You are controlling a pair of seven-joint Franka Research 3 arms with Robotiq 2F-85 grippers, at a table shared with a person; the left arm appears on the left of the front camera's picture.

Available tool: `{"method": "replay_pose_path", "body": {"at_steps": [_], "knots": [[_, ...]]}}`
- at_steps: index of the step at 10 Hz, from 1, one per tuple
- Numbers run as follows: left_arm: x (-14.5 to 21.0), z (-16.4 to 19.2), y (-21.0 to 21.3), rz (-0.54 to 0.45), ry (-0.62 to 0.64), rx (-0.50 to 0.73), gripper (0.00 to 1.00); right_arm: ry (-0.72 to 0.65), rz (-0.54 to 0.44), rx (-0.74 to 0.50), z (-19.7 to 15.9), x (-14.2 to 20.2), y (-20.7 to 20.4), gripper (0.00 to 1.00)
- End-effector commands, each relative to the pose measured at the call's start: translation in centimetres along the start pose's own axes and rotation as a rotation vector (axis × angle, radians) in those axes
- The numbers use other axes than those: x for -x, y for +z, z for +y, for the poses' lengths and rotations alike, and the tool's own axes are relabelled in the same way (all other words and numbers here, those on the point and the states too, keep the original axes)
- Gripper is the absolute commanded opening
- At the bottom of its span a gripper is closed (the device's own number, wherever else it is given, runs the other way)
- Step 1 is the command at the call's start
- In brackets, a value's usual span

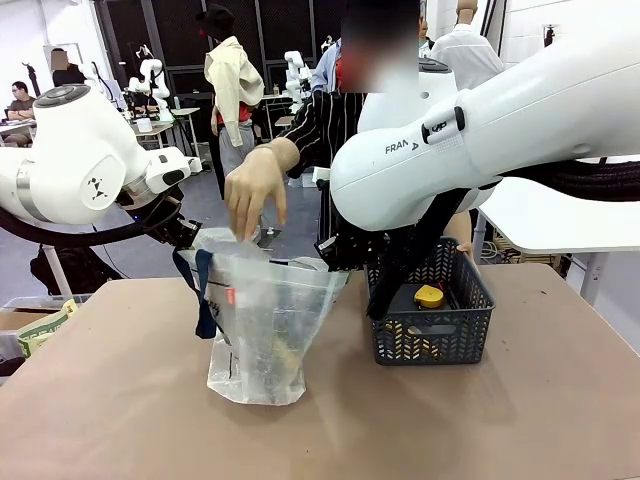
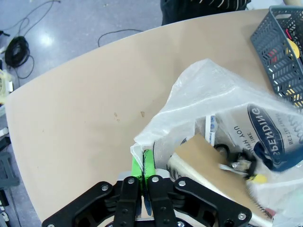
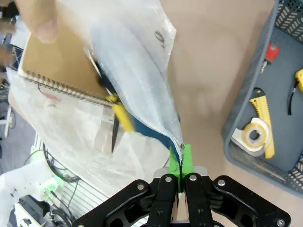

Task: Transfer purchased items from the store into the shopping bag.
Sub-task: Move the Reusable shopping bag to the right side of the table.

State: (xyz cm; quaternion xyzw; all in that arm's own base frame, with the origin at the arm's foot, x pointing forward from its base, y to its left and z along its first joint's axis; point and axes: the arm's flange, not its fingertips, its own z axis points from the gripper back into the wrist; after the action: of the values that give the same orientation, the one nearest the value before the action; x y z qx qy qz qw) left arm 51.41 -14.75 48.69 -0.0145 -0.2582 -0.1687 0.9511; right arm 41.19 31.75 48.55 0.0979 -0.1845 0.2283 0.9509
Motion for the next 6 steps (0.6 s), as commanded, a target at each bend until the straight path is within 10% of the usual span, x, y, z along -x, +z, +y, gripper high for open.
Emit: {"method": "replay_pose_path", "body": {"at_steps": [1, 6], "knots": [[0.31, 0.29, 0.33, -0.003, 0.015, -0.007, 0.0, -0.006, 0.0, -0.003, -0.08, -0.01, 0.03, 0.0], [0.31, 0.29, 0.33, -0.003, 0.015, -0.007, 0.0, -0.006, 0.0, -0.003, -0.08, -0.01, 0.03, 0.0]]}}
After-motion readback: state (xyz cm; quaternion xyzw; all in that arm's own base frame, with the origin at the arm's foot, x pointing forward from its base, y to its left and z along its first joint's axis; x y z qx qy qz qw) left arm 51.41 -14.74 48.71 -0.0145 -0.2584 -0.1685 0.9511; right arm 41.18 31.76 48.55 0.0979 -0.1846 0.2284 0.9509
